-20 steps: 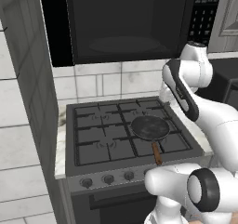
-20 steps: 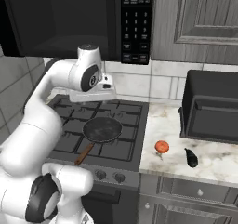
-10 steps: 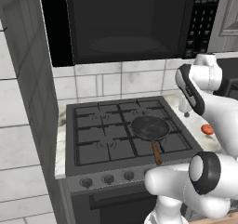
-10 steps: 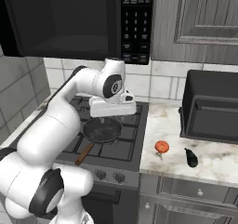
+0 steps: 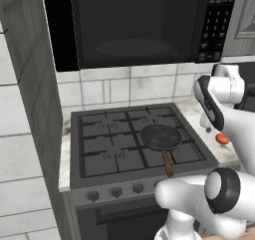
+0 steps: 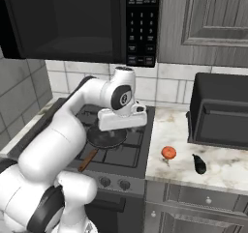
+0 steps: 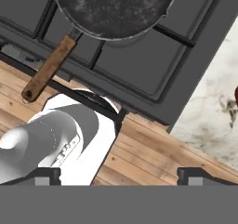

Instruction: Put the squash and eggplant in the pan. Then turn on the front right burner and set the heat to medium.

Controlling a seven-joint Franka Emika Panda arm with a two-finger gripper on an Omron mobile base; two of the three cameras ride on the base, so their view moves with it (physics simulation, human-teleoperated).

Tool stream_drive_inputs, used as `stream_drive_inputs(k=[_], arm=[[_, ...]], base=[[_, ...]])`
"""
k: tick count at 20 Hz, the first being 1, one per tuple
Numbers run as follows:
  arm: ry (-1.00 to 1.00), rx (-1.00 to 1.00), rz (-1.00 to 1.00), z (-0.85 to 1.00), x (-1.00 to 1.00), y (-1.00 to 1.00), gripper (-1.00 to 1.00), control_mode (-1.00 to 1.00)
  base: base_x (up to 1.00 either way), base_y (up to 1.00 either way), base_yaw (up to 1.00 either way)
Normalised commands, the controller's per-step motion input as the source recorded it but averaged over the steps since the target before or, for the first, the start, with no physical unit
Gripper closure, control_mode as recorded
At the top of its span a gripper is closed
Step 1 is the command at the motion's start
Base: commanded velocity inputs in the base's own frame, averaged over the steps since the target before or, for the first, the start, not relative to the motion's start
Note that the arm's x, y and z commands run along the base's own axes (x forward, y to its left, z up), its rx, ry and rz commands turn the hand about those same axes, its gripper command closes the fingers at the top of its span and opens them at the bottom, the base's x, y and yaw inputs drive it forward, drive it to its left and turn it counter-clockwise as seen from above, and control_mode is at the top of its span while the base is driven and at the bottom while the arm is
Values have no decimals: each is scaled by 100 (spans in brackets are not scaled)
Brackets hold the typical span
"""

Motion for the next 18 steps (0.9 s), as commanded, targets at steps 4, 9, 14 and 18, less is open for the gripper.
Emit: stream_drive_inputs(k=[4, 9, 14, 18], arm=[[-8, -1, 0, -9, -4, -46, -100, -100], [-10, 0, -2, -2, 15, -59, -100, -100], [0, 0, -18, -1, 52, -41, -100, -100], [2, 0, -19, -24, 54, -3, -100, -100]], base=[[0, 0, 0], [0, 0, 0], [0, 0, 0], [0, 0, 0]])
